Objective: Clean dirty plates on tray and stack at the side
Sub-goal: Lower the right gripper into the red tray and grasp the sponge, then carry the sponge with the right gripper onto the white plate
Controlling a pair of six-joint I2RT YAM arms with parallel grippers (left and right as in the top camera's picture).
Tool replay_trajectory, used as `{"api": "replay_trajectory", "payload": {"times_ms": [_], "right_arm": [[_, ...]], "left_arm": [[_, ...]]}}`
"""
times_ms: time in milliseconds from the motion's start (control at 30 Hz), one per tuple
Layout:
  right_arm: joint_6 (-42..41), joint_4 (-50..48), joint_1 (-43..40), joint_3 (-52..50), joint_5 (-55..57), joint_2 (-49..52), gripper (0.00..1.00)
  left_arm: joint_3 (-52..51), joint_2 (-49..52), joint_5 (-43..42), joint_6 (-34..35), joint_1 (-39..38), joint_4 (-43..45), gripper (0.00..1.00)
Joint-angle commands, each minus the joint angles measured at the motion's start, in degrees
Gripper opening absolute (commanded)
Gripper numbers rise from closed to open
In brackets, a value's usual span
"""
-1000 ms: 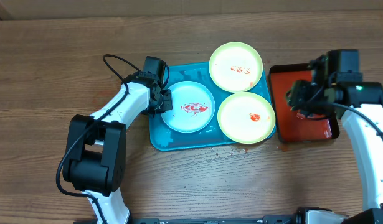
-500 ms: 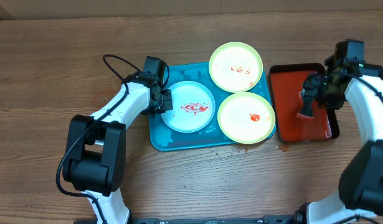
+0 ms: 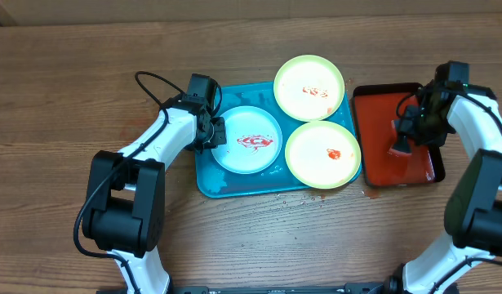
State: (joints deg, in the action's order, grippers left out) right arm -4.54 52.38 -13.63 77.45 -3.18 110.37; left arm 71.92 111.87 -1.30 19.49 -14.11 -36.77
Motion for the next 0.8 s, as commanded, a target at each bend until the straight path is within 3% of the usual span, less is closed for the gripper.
{"api": "replay_trajectory", "payload": {"times_ms": [0,133,300,400,767], "right_arm": [[0.31,-0.76,0.22,-0.31,-0.31,2.69,0.37],[0.28,-2.16,0.22,-0.31,-0.33,4.33,0.20],[0.07,-2.69,0.28,-0.33,-0.35,5.53,0.17],[0.07,-2.38,0.31,-0.33,-0.55,5.53,0.04],[0.09,8.37,0.83,9.11,-8.52,-0.79,0.04]], "left_arm": [[-1.70,1.27,0.63,-0.22,-0.15,-0.02,0.04],[-1.70,1.27,0.63,-0.22,-0.15,-0.04,0.04],[-1.70,1.27,0.63,-0.22,-0.15,0.00,0.04],[-1.70,1.27,0.63,-0.22,-0.15,0.00,0.04],[-1.70,1.27,0.59,-0.20,-0.15,0.02,0.04]]}}
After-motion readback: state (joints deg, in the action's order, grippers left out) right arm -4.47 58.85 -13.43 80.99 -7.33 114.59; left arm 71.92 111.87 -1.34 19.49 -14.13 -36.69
